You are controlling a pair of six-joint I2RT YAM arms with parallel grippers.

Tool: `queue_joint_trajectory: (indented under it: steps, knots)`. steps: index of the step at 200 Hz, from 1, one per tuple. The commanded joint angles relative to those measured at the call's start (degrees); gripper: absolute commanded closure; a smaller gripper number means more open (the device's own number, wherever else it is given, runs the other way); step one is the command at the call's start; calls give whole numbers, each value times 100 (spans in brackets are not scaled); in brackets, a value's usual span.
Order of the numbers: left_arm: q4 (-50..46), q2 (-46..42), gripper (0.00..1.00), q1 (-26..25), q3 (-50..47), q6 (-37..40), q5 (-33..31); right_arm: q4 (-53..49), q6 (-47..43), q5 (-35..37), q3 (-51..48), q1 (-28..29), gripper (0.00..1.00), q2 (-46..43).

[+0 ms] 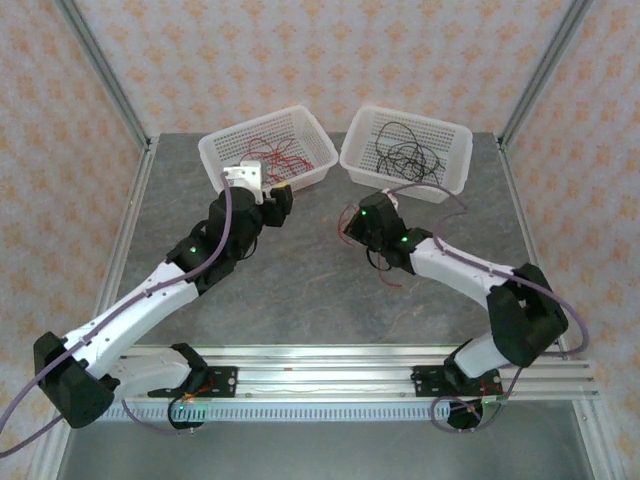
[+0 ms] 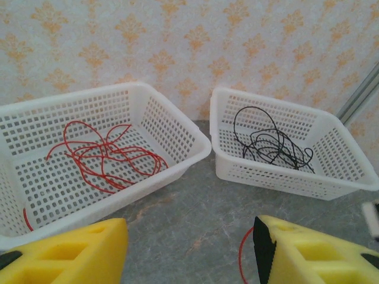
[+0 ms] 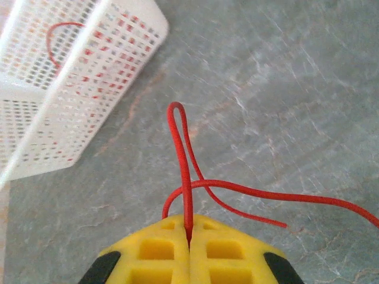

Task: Untangle the cables

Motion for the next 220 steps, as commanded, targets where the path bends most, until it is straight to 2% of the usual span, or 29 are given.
queue_joint_trajectory:
  steps: [1, 33, 85, 127, 171, 220]
  knots:
    - [14, -209, 41, -31, -102, -141, 73, -474, -798, 210, 351, 38, 100, -434]
    - [-48, -388, 41, -24, -212, -187, 63, -588, -1766, 21, 702, 34, 100, -829]
    - [-329, -740, 41, -30, -334, -299, -103, -754, -3209, -525, 1564, 33, 100, -881]
    - [-614, -1029, 42, -30, -377, -498, -259, -664, -3920, -819, 2655, 25, 100, -534]
    - [-571, -1531, 41, -27, -654, -608, -107, 33, -4369, -1139, 3560, 0, 100, 43]
    - [-583, -1958, 22, -31, -856, -679, -71, 919, -4658, -1642, 4556, -164, 100, 1072]
